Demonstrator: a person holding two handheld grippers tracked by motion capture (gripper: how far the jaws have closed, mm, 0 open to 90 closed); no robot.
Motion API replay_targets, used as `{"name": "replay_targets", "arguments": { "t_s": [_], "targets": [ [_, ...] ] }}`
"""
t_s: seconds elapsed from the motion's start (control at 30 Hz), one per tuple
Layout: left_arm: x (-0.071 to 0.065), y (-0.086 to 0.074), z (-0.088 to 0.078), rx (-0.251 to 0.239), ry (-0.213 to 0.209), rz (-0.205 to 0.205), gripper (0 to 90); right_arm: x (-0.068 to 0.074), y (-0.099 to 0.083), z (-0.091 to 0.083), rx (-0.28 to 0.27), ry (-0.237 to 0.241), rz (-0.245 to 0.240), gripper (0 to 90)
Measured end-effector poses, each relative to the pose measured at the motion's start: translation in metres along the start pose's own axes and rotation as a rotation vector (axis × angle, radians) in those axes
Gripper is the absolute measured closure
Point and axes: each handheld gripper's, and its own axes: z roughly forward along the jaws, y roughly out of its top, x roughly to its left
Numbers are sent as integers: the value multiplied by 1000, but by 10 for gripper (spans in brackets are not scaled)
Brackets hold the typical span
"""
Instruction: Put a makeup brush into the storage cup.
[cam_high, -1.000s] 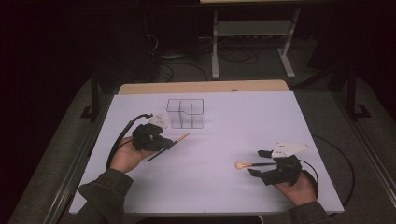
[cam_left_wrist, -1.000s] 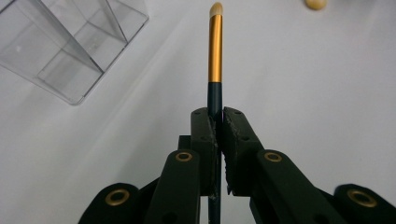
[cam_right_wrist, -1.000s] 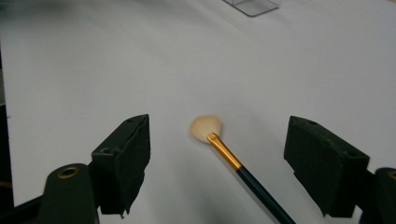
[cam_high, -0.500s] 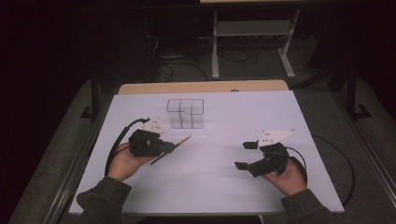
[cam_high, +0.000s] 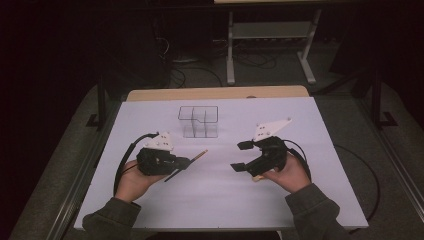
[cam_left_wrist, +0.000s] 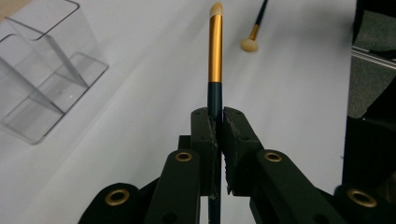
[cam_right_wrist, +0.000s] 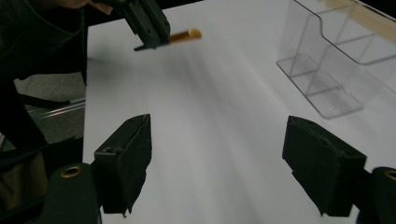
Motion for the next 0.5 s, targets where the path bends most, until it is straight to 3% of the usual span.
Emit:
{"name": "replay_targets", "arguments": {
  "t_s": [0.17,0.3,0.5],
  "targets": [
    [-6,1,1,-17,-18,20,835,4,15,14,20,46,-39,267],
    [-12,1,2,-36,-27,50,834,5,20,23,26,81,-49,298],
    [-18,2,5,-54,-46,60,834,7,26,32,30,136,-71,365]
  ]
}}
